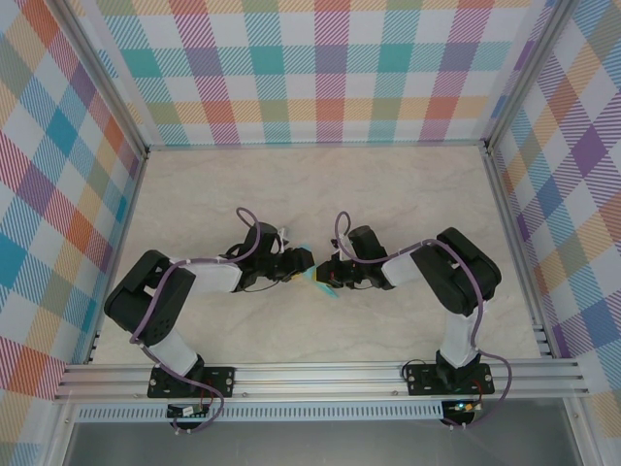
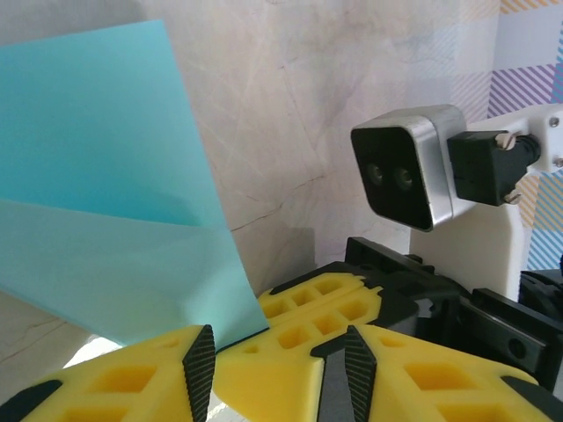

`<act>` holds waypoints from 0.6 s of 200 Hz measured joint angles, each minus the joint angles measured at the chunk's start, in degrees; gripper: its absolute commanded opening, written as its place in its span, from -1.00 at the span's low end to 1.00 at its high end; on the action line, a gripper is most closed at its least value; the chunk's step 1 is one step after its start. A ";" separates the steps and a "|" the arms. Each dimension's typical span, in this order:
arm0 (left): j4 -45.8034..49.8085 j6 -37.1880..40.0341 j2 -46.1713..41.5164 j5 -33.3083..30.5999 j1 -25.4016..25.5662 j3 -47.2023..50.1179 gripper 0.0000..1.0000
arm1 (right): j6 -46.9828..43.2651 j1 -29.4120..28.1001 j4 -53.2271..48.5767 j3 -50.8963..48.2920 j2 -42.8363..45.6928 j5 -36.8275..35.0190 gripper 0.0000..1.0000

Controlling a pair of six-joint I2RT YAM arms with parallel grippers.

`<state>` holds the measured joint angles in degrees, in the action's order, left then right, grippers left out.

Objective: Fold a paper plane with a square sheet of paper (pick it up from the middle)
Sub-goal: Fold the wing for the fifth time at the center of the table.

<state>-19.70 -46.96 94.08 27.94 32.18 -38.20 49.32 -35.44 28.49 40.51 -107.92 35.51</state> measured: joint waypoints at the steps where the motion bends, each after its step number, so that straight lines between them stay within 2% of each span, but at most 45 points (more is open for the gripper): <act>1: 0.00 0.07 0.00 0.00 0.00 0.02 -0.10 | 0.00 0.00 0.02 0.00 -0.02 0.04 -1.00; 120: 1.33 1.01 1.09 -0.61 0.04 -0.33 -0.20 | 0.87 0.20 0.57 0.00 -0.31 0.61 -1.00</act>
<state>-18.37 -45.95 95.18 27.33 32.23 -38.52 50.19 -35.24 29.06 40.51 -108.22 36.12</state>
